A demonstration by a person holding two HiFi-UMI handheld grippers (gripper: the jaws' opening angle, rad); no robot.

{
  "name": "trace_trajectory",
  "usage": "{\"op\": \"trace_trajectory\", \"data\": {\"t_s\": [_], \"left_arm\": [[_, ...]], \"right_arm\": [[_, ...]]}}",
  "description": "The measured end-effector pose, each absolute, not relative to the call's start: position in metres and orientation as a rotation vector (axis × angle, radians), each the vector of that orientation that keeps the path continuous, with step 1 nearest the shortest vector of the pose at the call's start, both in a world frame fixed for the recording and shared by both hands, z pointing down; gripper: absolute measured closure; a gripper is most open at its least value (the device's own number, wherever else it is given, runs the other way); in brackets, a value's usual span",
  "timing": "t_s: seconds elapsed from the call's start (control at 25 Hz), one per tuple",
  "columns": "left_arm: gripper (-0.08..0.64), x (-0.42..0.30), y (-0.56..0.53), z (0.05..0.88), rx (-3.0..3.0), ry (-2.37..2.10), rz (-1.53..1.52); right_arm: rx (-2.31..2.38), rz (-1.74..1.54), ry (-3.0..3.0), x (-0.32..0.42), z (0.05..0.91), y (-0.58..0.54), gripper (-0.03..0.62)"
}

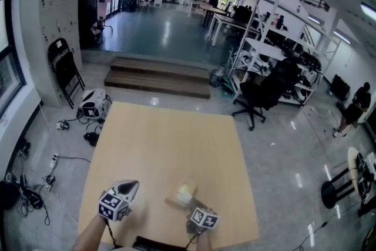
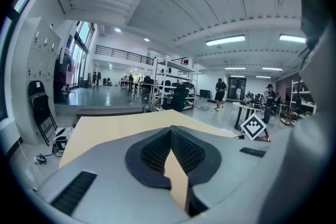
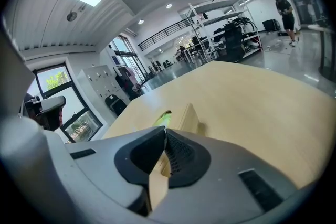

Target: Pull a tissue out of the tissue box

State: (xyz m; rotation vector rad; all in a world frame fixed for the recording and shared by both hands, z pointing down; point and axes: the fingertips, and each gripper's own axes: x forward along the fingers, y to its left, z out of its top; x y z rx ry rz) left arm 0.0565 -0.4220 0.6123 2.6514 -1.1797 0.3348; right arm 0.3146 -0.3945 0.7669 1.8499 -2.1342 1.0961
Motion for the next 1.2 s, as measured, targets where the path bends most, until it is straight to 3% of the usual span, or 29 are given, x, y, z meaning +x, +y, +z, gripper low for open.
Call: {"op": "trace_trajectory", "data": {"t_s": [1.2], "left_arm": [[0.552, 0.044, -0.399, 0.604, 2.65, -1.21, 0.286]], "right_arm": [[1.932, 0.739, -2.319, 0.313, 0.655, -0.415, 0.591]]}}
